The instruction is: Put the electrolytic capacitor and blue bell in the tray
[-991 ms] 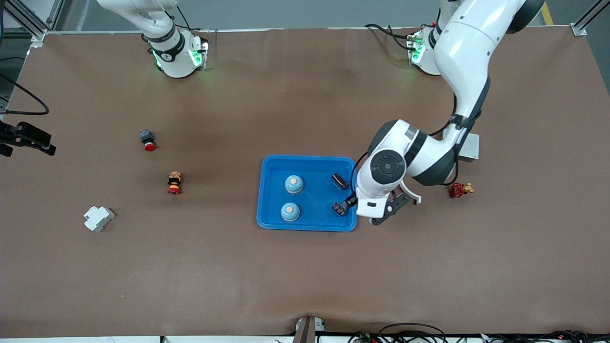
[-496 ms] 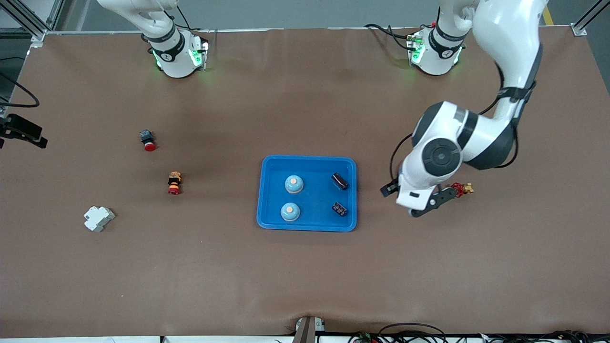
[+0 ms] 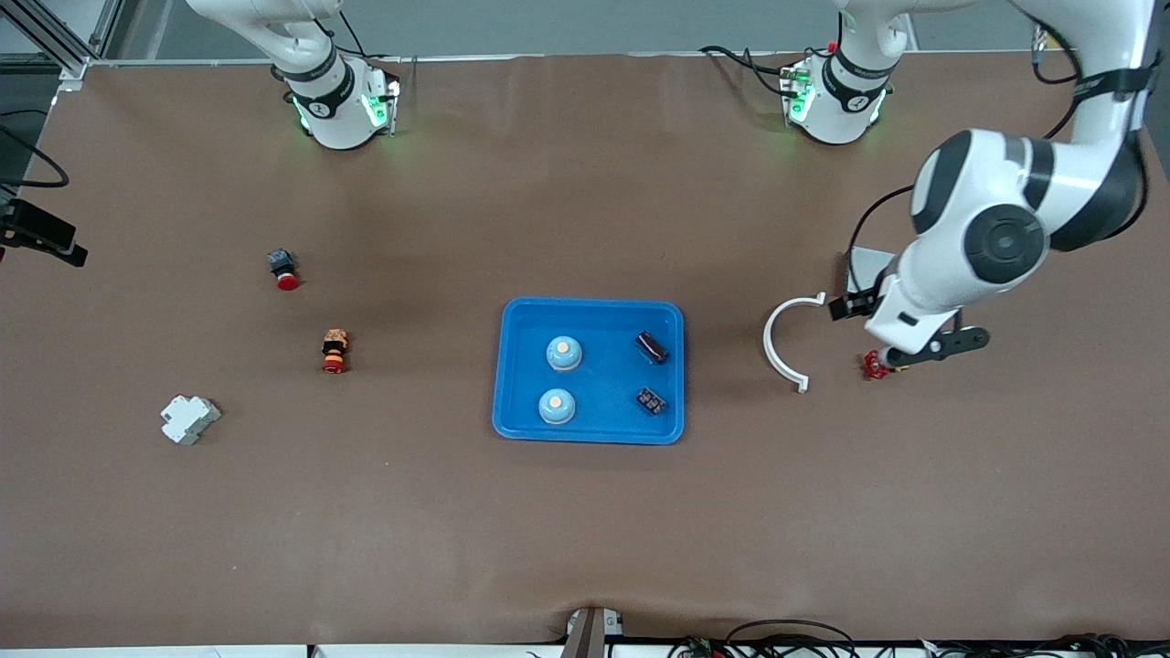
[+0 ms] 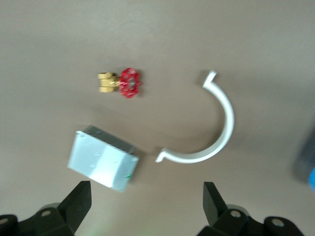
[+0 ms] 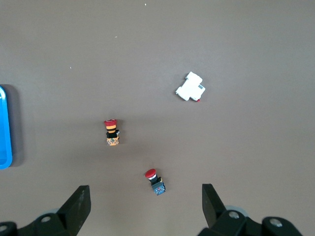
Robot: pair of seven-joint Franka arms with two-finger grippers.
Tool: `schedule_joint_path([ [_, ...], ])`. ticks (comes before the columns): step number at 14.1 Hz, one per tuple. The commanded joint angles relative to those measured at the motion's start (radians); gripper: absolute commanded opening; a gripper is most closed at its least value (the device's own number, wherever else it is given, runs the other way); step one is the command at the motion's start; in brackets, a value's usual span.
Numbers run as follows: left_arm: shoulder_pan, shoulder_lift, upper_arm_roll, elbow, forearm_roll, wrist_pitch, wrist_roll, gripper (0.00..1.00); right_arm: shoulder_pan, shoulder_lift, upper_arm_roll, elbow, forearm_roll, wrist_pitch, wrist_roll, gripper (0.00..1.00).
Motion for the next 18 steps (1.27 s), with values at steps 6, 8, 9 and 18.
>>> schedule_joint_path([
  [6, 0.207, -0.219, -0.006, -0.228, -0.093, 0.037, 0.355, 1.00, -0.016, -0.018, 0.017, -0.011, -0.003, 0.027, 0.022, 1.00],
  [8, 0.207, -0.253, -0.006, -0.280, -0.093, 0.081, 0.355, 1.00, -0.016, -0.018, 0.017, -0.014, 0.006, 0.050, 0.022, 1.00],
  [9, 0.205, -0.267, -0.006, -0.306, -0.093, 0.104, 0.355, 1.00, -0.016, -0.018, 0.017, -0.014, 0.007, 0.052, 0.022, 1.00],
  [18, 0.205, -0.358, -0.006, -0.471, -0.093, 0.289, 0.357, 1.00, -0.014, -0.018, 0.019, -0.017, 0.049, 0.056, 0.050, 1.00],
])
